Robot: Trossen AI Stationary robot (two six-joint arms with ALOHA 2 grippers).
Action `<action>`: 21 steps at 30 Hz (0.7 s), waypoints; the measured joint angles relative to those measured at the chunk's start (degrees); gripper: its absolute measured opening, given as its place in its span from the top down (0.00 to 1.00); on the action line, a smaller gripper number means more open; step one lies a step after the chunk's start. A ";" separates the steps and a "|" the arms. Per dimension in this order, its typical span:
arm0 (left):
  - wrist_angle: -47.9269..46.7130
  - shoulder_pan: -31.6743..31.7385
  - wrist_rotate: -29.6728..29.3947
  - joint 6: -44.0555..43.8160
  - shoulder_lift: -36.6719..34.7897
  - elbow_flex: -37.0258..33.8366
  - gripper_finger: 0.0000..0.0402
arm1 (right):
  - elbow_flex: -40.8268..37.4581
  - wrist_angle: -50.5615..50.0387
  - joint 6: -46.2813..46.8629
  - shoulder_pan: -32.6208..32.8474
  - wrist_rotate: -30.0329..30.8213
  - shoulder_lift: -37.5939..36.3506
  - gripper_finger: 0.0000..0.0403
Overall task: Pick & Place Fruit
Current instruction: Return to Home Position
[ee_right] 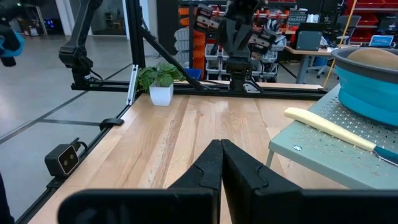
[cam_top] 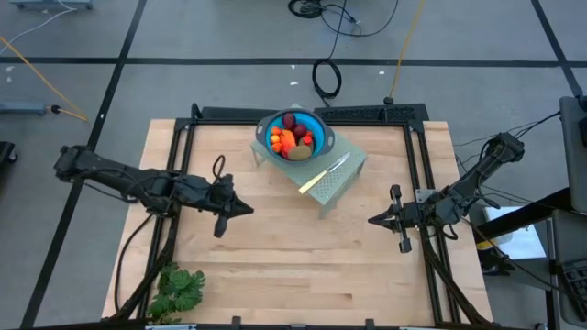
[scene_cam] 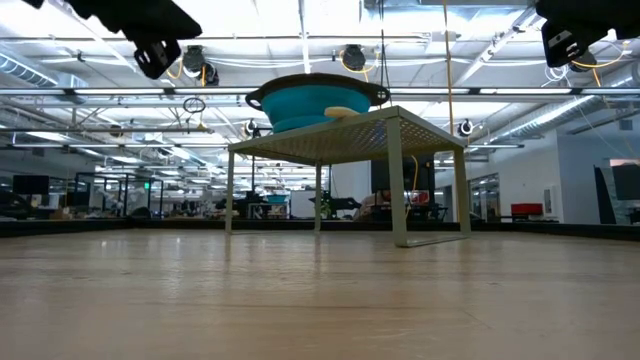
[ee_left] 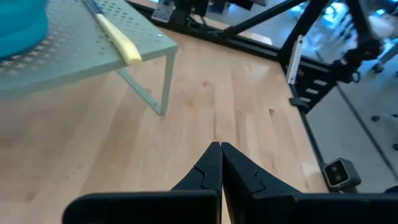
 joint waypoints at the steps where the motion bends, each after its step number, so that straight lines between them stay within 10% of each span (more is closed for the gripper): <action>1: 1.54 0.41 1.00 0.28 -0.10 -0.83 1.00 | 0.00 -0.01 0.00 0.00 0.00 0.01 1.00; 21: 6.83 10.78 11.37 1.38 -14.18 -14.04 1.00 | 0.00 -0.05 0.00 0.00 0.00 0.07 1.00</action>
